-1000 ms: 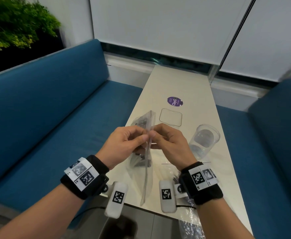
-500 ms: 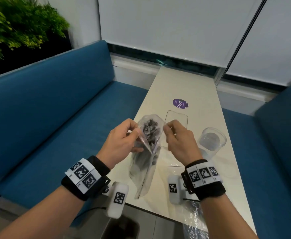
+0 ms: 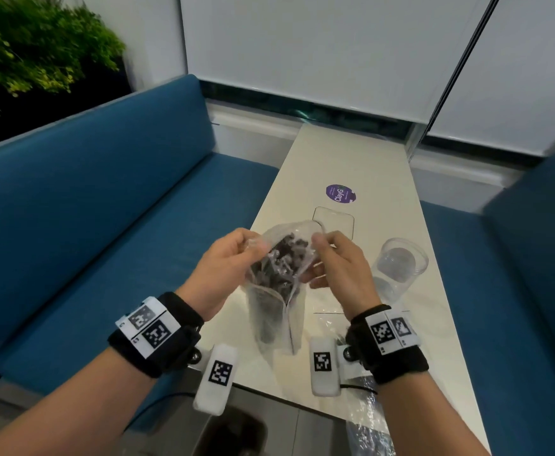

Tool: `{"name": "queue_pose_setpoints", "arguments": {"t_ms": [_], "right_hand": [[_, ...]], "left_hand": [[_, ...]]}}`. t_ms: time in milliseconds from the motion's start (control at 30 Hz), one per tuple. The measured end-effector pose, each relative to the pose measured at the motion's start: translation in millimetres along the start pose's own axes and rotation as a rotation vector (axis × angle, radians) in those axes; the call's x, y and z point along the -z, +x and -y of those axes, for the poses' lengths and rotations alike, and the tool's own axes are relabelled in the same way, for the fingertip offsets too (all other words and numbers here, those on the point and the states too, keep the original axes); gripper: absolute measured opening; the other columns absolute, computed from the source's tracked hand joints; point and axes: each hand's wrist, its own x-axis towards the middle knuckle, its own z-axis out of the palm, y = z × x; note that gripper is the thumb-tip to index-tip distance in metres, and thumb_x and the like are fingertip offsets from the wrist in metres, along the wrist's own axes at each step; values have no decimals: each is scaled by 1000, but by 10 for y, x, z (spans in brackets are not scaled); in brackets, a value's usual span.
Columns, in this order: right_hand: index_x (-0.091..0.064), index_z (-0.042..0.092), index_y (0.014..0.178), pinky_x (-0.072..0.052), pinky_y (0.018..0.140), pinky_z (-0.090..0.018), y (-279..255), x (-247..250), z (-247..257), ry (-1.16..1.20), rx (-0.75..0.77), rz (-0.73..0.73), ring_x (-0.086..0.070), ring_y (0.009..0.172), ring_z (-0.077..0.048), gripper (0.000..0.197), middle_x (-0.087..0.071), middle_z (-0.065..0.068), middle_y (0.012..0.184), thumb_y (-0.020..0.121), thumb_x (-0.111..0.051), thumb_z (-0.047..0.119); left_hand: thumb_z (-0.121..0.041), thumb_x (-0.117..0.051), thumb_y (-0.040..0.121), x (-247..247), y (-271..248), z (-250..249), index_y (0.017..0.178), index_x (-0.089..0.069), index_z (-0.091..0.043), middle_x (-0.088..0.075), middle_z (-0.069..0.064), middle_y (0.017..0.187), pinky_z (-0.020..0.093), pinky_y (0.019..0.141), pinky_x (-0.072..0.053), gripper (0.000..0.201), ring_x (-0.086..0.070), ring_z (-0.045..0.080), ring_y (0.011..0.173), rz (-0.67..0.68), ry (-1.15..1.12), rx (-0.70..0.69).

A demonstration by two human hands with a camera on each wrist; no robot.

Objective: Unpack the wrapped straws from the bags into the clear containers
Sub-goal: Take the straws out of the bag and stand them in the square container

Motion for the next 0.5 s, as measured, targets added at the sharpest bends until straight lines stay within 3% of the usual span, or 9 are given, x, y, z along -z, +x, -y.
{"name": "queue_pose_setpoints", "arguments": {"t_ms": [33, 100, 167, 267, 367, 433, 500], "right_hand": [[-60, 17, 104, -59, 63, -34, -42, -50, 18, 18, 19, 99, -73, 70, -17, 17, -74, -4, 87, 100, -67, 32], [-57, 25, 113, -61, 75, -30, -84, -111, -44, -194, 142, 271, -71, 85, -13, 35, -70, 3, 100, 88, -81, 29], [-52, 31, 115, -57, 78, -26, -50, -72, -155, -427, 218, 297, -66, 89, -10, 45, -65, 7, 99, 84, -85, 27], [-61, 32, 104, -57, 78, -28, 26, 128, -191, -383, 158, 198, -67, 79, -9, 37, -66, 10, 87, 80, -89, 29], [-72, 25, 90, -61, 79, -43, 59, 268, -220, -365, 73, 285, -69, 66, -12, 16, -71, 8, 74, 84, -85, 19], [-75, 23, 96, -63, 78, -47, 10, 227, -214, -299, 24, 313, -68, 69, -13, 11, -71, 8, 79, 87, -82, 23], [-74, 22, 107, -66, 75, -41, -45, 107, -162, -217, -43, 320, -71, 81, -15, 29, -73, 5, 94, 90, -77, 45]], "left_hand": [[-20, -58, 103, -25, -1, 27, 92, -64, -9, -62, -1, 76, 26, 57, -46, 16, -54, 11, 59, 4, 12, 12], [-22, -51, 107, -69, -2, 61, 87, -60, -14, -56, 1, 68, 33, 60, -48, 23, -52, 16, 59, -34, -67, 45], [-23, -46, 109, -67, -4, 67, 86, -55, -17, -56, 11, 73, 42, 68, -54, 25, -56, 24, 65, -81, -179, 94], [-25, -42, 110, -20, -29, 74, 87, -51, -18, -60, 5, 70, 40, 70, -56, 26, -62, 22, 63, -135, -287, 139], [-23, -40, 111, 11, -6, 58, 88, -50, -18, -47, -1, 63, 35, 64, -47, 26, -47, 16, 54, -203, -411, 140], [-21, -42, 110, 21, 6, 23, 88, -52, -17, -48, 1, 70, 32, 59, -40, 25, -36, 14, 53, -225, -451, 133], [-23, -49, 108, -10, -19, -23, 92, -53, -16, -57, 9, 83, 38, 64, -43, 18, -40, 23, 59, -183, -416, 141]]}}
